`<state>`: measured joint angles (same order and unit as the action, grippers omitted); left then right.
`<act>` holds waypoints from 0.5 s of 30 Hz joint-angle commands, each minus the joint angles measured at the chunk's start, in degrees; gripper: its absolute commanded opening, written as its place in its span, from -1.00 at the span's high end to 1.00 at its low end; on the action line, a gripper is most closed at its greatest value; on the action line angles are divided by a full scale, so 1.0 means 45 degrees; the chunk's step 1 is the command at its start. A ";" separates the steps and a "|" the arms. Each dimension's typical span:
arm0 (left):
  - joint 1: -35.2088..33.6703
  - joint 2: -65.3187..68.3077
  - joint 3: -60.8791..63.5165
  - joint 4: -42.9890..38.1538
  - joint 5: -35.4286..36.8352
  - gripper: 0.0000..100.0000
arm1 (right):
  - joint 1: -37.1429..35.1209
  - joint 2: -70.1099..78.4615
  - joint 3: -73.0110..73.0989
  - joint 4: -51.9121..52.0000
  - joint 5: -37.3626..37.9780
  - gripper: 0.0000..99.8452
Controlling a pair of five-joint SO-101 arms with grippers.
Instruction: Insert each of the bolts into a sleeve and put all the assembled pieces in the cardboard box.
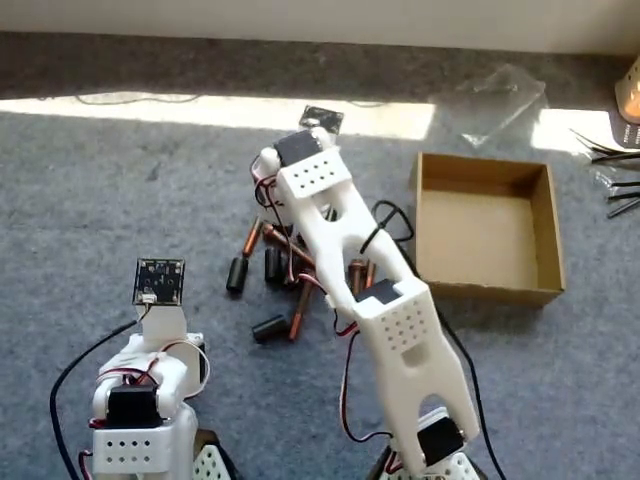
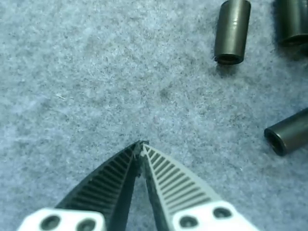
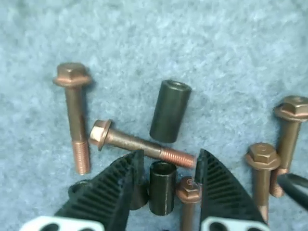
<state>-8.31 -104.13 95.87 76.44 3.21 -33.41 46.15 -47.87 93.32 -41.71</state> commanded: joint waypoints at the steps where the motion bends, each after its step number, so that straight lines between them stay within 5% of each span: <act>1: -0.0147 -0.0068 0.0283 0.0117 -0.0078 0.99 | 0.0557 -0.0244 -0.0576 -0.0322 -0.0684 0.67; 15: -0.0147 -0.0068 0.0283 0.0117 -0.0078 0.99 | 0.0713 -0.0244 -0.0459 -0.1983 -0.0742 0.67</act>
<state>-8.31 -104.13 95.87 76.44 3.21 -30.95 46.15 -47.87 86.29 -44.35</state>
